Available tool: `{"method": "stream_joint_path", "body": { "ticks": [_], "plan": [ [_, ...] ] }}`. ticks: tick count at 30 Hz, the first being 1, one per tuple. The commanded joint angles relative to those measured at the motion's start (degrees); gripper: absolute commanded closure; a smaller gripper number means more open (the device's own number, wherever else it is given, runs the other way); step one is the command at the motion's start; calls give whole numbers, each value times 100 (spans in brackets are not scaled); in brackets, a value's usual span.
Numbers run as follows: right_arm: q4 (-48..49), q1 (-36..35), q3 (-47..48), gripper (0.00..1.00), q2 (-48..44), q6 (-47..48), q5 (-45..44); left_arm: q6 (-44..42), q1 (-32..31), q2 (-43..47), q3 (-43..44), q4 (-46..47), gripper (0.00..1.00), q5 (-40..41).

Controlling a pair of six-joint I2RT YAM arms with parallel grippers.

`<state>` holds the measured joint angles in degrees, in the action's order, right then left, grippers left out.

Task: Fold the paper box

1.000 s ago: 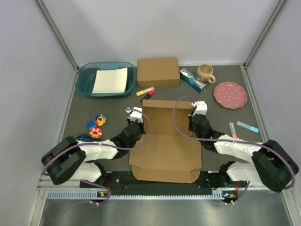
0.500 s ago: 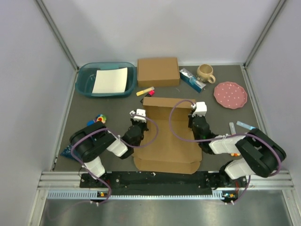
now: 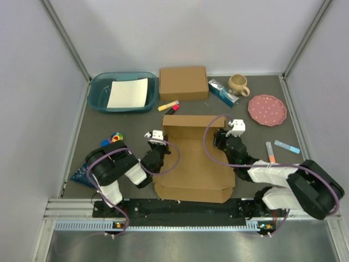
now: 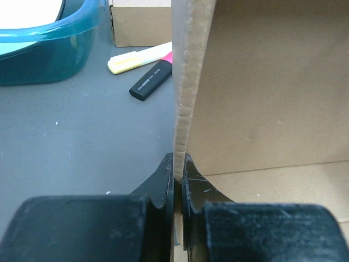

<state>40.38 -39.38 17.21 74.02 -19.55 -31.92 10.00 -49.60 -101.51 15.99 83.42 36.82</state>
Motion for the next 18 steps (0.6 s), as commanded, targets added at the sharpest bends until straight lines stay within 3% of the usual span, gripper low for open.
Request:
{"method": "stream_joint_path", "body": {
  "ticks": [1,5,10,14,18],
  "plan": [
    [-1047,-79,98,39,-939,-374,265,-279,-120,131,-158,976,100,88],
    [-2023,-79,204,35,-1591,-418,353,-507,-163,387,44,238,100,264],
    [-2096,-79,37,35,-1979,-286,319,-763,-260,448,106,166,100,528],
    [-1921,-79,-34,38,-1672,-198,248,-763,-304,492,141,8,100,581],
    [-1525,-79,45,42,-778,-128,160,-832,-409,519,124,25,100,590]
  ]
}}
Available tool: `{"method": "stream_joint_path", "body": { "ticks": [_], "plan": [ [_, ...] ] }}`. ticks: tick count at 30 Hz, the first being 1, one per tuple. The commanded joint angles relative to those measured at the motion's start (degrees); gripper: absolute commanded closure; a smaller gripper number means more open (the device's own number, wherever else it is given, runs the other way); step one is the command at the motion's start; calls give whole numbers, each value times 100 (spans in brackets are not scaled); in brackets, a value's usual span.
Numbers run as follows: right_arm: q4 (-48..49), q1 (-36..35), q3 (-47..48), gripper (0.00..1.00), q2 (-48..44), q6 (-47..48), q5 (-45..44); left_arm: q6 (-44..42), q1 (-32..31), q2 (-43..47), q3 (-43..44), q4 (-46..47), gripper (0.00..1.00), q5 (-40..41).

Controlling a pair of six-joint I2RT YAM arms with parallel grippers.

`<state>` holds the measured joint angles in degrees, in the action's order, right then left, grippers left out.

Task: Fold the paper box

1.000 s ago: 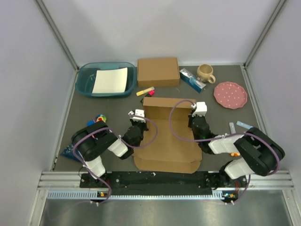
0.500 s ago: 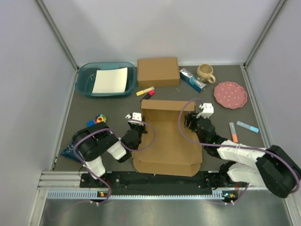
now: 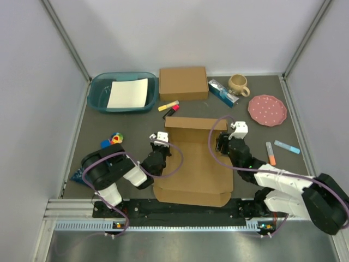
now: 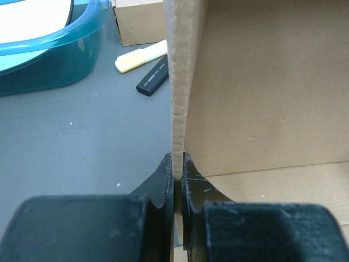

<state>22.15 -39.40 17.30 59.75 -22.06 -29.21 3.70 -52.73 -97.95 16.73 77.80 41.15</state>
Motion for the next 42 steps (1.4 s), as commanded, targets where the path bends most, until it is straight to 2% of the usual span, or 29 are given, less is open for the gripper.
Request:
{"method": "stream_joint_path", "body": {
  "ticks": [1,6,9,10,12,13,16,17,18,19,21,25,26,29,32,35,36,39,42],
  "plan": [
    [464,-77,80,43,826,141,-181,-238,-115,171,50,613,100,157],
    [1027,-77,440,50,1600,229,-532,-633,-246,162,41,877,100,139],
    [1230,-77,659,66,1979,229,-779,-722,-273,215,58,895,100,139],
    [1213,-77,713,79,2032,194,-805,-748,-282,250,50,886,100,139],
    [1160,-68,783,95,2111,98,-849,-792,-308,346,41,799,100,157],
    [1151,-77,784,100,2120,88,-902,-810,-308,382,41,729,100,174],
    [1151,-77,714,100,2015,88,-867,-836,-317,575,119,176,100,262],
    [1160,-77,670,95,1902,123,-815,-862,-317,628,224,0,100,315],
    [1134,-77,661,87,1822,150,-771,-863,-317,672,286,-158,100,341],
    [1099,-77,652,71,1760,141,-744,-880,-317,681,348,-412,100,376],
    [1028,-68,643,57,1541,124,-779,-889,-317,672,445,-528,100,455],
    [896,-77,643,48,1207,150,-858,-819,-317,646,612,-880,100,508],
    [905,-77,608,47,1154,167,-823,-723,-317,637,708,-1202,100,535],
    [914,-77,556,45,987,167,-805,-468,-317,663,945,-1897,100,579],
    [993,-77,537,45,1039,263,-867,-388,-317,663,1034,-2128,100,544],
    [800,-68,695,55,1258,282,-955,-212,-317,637,1025,-2146,100,544],
    [834,-68,696,67,1302,299,-955,-212,-317,637,1025,-2155,100,552],
    [809,-68,740,90,1478,291,-955,-203,-317,637,999,-2173,100,587],
    [773,-59,766,100,1575,290,-955,-212,-317,637,964,-2146,100,658]
  ]
}}
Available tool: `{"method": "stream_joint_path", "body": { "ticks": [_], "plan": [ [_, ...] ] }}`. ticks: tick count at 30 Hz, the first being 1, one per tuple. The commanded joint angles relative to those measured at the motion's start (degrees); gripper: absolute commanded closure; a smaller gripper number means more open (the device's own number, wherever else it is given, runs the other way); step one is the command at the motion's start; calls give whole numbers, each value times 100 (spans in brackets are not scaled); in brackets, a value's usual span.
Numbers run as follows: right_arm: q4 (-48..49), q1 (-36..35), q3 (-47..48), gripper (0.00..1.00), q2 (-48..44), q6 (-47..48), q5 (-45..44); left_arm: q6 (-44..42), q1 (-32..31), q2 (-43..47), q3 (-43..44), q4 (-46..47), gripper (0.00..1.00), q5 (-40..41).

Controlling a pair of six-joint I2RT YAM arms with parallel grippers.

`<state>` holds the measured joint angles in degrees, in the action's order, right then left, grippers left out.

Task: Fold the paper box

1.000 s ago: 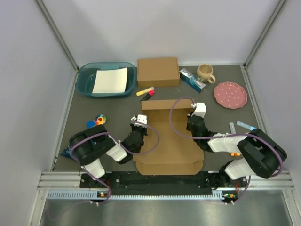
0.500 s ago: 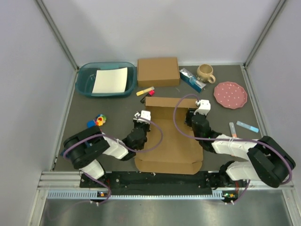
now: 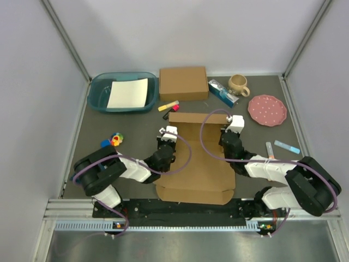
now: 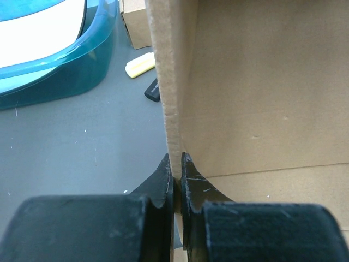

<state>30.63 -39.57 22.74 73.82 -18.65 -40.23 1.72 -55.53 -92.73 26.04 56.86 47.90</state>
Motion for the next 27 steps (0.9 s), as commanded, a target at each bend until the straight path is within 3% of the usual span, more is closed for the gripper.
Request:
{"method": "stream_joint_path", "body": {
  "ticks": [1,7,12,15,20,23,26,27],
  "plan": [
    [-75,-51,222,100,168,-51,138,-22,-37,115,24,-9,100,9],
    [-268,-51,301,100,97,107,112,57,-2,202,-11,97,87,-43],
    [-409,-42,389,100,53,125,190,-101,86,-34,76,105,82,-281],
    [-435,-51,398,100,10,125,261,-128,165,-254,-90,667,100,-474],
    [-453,-59,354,100,-17,134,296,-258,165,-605,-468,1599,100,-676],
    [-470,-51,345,100,-34,143,331,-251,165,-737,-600,2161,100,-380],
    [-497,-51,354,100,-61,169,349,-303,183,-712,-627,2285,80,-325],
    [-506,-51,362,100,-61,169,358,-321,183,-694,-662,2338,62,-395]
  ]
}}
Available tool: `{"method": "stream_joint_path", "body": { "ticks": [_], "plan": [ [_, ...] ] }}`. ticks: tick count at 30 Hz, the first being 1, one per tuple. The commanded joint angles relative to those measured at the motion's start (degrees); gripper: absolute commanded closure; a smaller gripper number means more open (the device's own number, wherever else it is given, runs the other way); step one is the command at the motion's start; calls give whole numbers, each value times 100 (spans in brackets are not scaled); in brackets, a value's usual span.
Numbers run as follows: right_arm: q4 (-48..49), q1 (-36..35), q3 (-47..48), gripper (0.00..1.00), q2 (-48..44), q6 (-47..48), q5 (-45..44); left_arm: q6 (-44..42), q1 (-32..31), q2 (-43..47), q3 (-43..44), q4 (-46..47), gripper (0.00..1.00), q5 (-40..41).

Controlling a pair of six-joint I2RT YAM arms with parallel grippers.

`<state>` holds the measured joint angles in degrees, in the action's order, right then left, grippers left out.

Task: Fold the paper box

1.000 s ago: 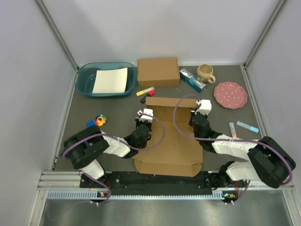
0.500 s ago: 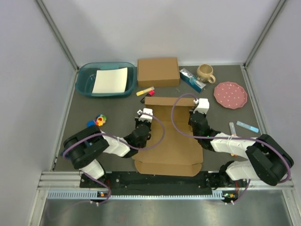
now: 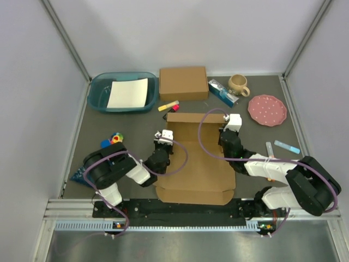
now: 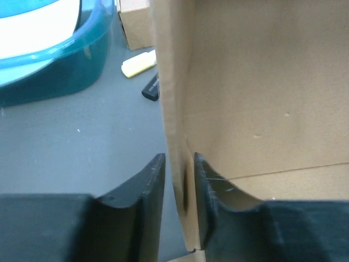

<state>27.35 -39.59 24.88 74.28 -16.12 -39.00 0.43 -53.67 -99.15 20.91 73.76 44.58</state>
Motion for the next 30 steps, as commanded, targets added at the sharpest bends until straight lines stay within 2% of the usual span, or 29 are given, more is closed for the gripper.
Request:
{"method": "stream_joint_path", "body": {
  "ticks": [1,3,9,17,30],
  "plan": [
    [-195,-40,157,100,-107,-84,235,-192,6,-34,-174,797,54,-98],
    [-204,-57,157,100,-89,-76,235,-210,6,45,-244,886,43,-203],
    [-248,-49,175,100,-72,-40,244,185,172,510,-437,640,39,-581],
    [-204,-49,148,100,-107,-49,288,757,761,986,-527,614,44,-1135],
    [-187,-57,157,100,-80,-40,402,590,832,626,97,412,48,-1513]
  ]
}}
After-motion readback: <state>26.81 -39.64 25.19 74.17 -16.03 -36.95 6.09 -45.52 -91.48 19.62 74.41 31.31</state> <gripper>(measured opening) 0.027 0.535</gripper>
